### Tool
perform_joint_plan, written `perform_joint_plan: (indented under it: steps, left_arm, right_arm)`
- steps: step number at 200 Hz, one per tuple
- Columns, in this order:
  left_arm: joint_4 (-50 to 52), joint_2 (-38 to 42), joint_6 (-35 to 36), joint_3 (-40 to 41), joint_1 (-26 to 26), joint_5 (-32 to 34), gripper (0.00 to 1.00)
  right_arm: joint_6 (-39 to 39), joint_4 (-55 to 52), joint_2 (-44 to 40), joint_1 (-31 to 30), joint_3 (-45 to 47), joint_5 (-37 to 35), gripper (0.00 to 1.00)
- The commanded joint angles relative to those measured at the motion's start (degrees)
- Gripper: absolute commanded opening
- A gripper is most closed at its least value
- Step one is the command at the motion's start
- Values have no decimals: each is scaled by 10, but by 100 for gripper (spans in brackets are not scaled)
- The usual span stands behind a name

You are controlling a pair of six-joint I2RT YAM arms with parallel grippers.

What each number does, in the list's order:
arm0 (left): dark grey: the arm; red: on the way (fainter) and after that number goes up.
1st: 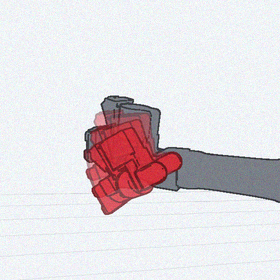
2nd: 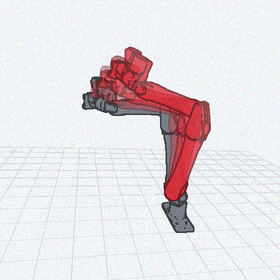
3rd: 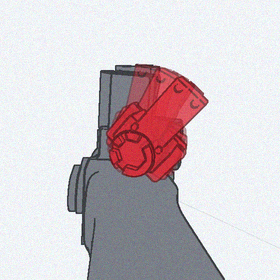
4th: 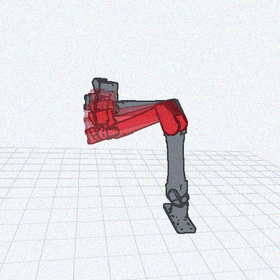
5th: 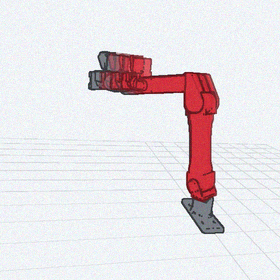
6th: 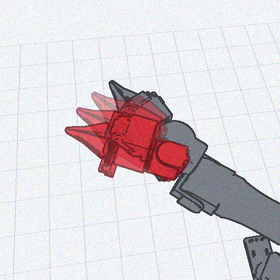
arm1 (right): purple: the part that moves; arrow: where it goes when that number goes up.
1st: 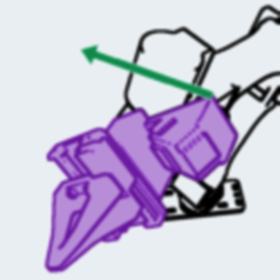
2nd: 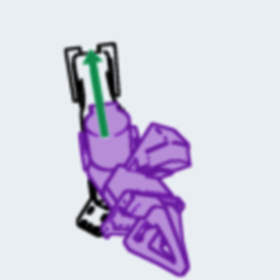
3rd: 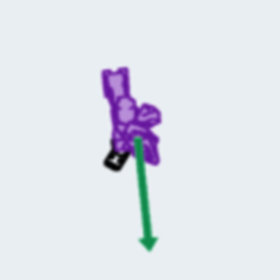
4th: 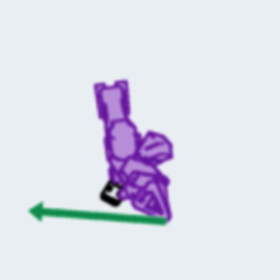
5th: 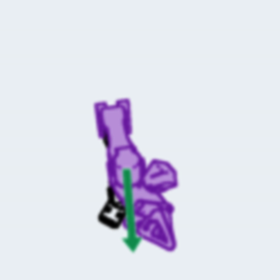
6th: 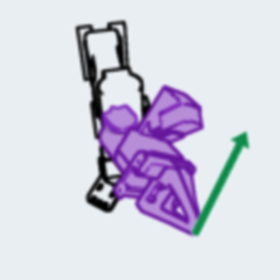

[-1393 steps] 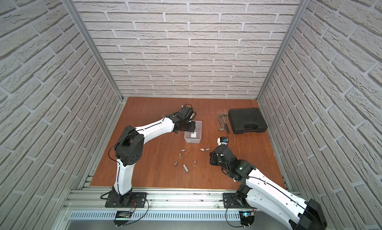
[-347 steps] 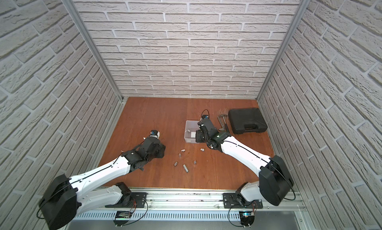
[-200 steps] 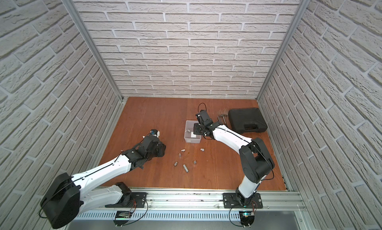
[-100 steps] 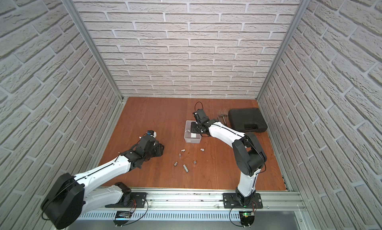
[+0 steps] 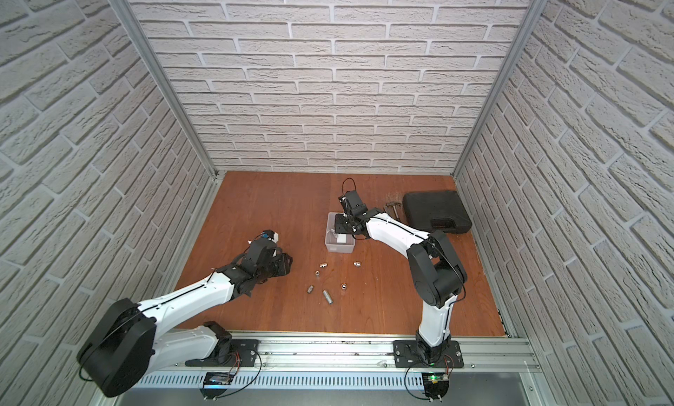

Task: Put the socket on the desktop into the storage box
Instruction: Place the socket head in the storage box.

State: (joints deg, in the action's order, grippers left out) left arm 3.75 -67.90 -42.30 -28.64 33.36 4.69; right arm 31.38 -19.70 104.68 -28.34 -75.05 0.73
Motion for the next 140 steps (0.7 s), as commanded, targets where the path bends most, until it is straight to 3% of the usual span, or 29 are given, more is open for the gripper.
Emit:
perform_joint_plan:
  steps: [1,55,96,140]
  left_arm:
    - [-18,0,-4,-11,-2,-11,51]
    - [-12,-50,9,-59,61,7,49]
    - [35,-99,33,-124,119,45,48]
    - [94,-161,57,-180,170,80,47]
  right_arm:
    - [-4,10,-65,-3,19,-5,51]
    - [-4,26,-242,-26,167,-17,42]
    - [29,47,-376,-29,279,-35,41]
    - [31,23,-426,-29,310,-52,41]
